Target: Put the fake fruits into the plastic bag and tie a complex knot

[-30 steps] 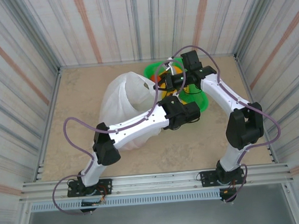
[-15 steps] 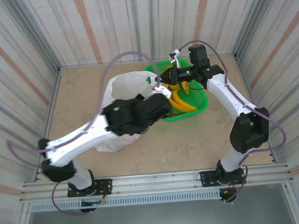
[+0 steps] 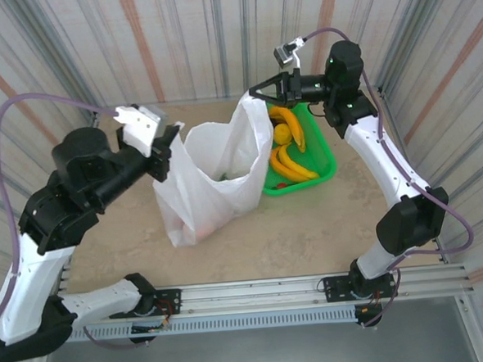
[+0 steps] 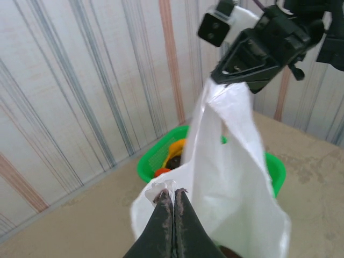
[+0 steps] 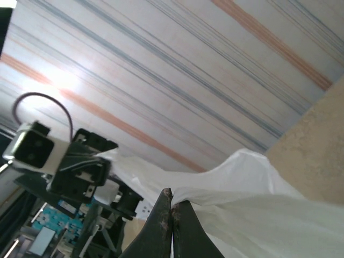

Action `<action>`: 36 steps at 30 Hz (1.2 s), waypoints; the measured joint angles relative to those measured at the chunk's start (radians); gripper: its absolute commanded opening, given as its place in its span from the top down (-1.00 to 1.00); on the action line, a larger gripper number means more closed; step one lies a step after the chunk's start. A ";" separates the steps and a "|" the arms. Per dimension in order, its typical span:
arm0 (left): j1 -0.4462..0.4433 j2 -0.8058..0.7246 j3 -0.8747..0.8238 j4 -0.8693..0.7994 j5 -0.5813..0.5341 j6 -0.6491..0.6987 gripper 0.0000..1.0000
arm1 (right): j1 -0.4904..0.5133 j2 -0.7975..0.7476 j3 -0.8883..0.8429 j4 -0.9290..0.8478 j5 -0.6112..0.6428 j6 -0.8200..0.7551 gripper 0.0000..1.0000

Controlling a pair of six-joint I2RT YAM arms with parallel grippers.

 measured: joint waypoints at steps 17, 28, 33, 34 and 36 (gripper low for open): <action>0.666 -0.026 -0.515 0.724 0.937 -0.496 1.00 | -0.251 -0.181 -0.344 0.141 0.134 0.298 1.00; 0.520 0.065 -0.441 0.823 1.124 -0.494 1.00 | -0.390 -0.262 -0.363 0.134 0.098 0.362 1.00; 0.515 0.122 -0.391 0.818 1.123 -0.478 1.00 | -0.434 -0.224 -0.298 0.130 0.060 0.369 1.00; 0.515 0.143 -0.379 0.818 1.123 -0.479 1.00 | -0.443 -0.211 -0.281 0.130 0.049 0.371 1.00; 0.515 0.179 -0.362 0.819 1.124 -0.481 1.00 | -0.450 -0.190 -0.257 0.132 0.039 0.373 1.00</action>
